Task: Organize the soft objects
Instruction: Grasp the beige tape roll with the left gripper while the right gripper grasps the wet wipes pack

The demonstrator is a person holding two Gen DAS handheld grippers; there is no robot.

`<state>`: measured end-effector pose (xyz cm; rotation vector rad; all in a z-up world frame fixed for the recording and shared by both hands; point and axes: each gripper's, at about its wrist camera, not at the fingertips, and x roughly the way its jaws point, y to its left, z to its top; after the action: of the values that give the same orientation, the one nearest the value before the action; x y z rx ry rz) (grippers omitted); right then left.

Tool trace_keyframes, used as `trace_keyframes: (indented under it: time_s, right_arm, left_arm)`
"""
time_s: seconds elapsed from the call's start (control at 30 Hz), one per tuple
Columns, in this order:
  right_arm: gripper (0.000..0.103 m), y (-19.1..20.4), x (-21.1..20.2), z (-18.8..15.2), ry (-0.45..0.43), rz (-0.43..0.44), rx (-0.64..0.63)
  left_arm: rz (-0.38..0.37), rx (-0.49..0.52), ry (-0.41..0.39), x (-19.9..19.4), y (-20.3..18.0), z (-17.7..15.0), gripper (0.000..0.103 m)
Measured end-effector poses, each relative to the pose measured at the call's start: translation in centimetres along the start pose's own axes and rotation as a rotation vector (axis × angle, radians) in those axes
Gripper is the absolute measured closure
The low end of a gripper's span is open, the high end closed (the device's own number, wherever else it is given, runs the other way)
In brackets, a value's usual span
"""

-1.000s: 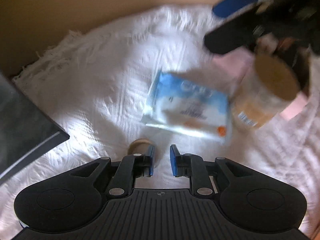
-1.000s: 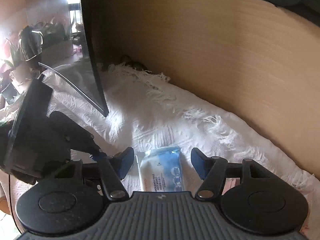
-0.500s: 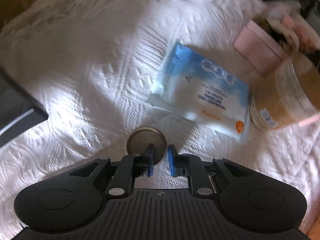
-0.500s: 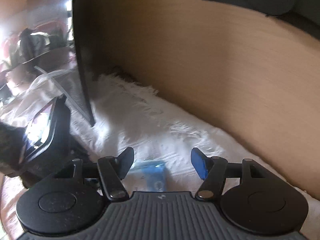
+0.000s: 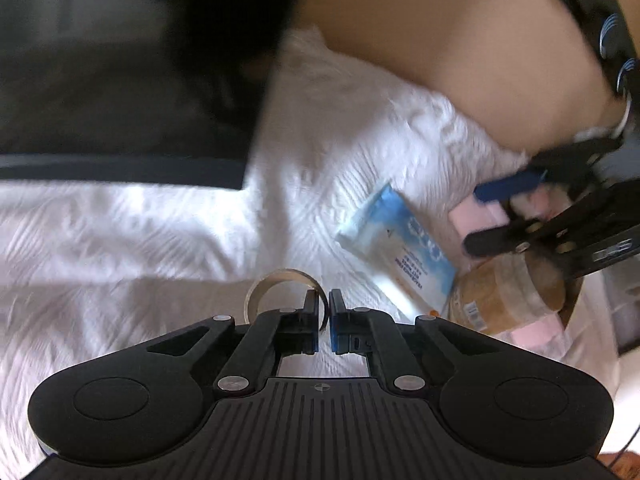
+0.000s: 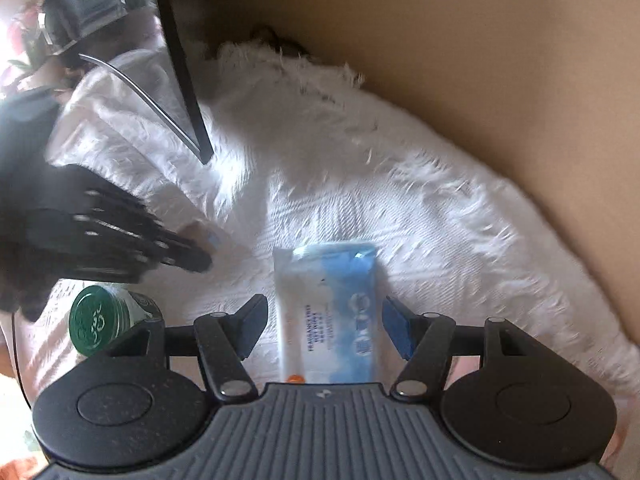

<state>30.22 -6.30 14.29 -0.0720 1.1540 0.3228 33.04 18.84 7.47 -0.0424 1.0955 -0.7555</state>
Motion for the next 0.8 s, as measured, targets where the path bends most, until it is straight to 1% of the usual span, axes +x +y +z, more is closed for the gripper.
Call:
trace_keyframes:
  time_s: [0.13,0.2,0.27,0.37,0.4,0.43,0.5,0.57,0.63,0.67,0.7,0.73,0.8]
  right_arm:
    - [0.039,1.5,1.9,1.4,0.089,0.001,-0.011]
    - [0.039,2.3,3.5,2.3,0.144,-0.013,-0.018]
    - [0.039,2.7,5.2,2.9,0.191,-0.043,-0.024]
    - [0.039,2.8,8.2,3.4,0.271,-0.130,-0.019]
    - [0.037,2.8,9.0,3.5,0.289,-0.155,-0.022]
    - [0.030,2.9,9.5,3.5,0.299,-0.170,-0.028]
    - [0.026,3.2,10.3,3.7,0.322,-0.199,-0.039]
    - [0.018,3.4,10.9,3.8,0.342,-0.223,-0.039]
    - [0.017,3.5,11.6,3.8,0.371,-0.223,-0.029]
    - [0.017,3.5,12.1,3.8,0.386,-0.216,-0.016]
    - [0.018,3.6,12.6,3.6,0.407,-0.210,-0.002]
    - [0.016,3.8,13.1,3.3,0.429,-0.211,0.006]
    - [0.026,4.5,12.7,3.3,0.400,-0.212,0.008]
  left_arm:
    - [-0.032,-0.088,-0.097,-3.2,2.0,-1.2,0.096]
    - [-0.041,-0.133,-0.147,-4.5,3.0,-1.5,0.096]
    - [-0.040,-0.170,-0.193,-5.7,4.0,-2.1,0.096]
    - [-0.030,-0.189,-0.234,-6.9,4.9,-3.1,0.096]
    - [-0.033,-0.198,-0.241,-7.1,5.1,-3.5,0.096]
    - [-0.038,-0.207,-0.247,-7.3,5.3,-3.8,0.096]
    - [-0.042,-0.218,-0.252,-7.6,5.6,-4.4,0.096]
    - [-0.038,-0.230,-0.250,-7.7,5.9,-4.9,0.096]
    - [-0.033,-0.249,-0.250,-7.9,6.3,-5.5,0.096]
    - [-0.031,-0.260,-0.250,-7.1,6.4,-5.9,0.096]
    - [-0.033,-0.272,-0.249,-7.3,6.6,-6.2,0.096]
    - [-0.035,-0.284,-0.248,-7.3,6.7,-6.4,0.096]
    - [-0.040,-0.296,-0.254,-7.4,6.6,-6.4,0.096]
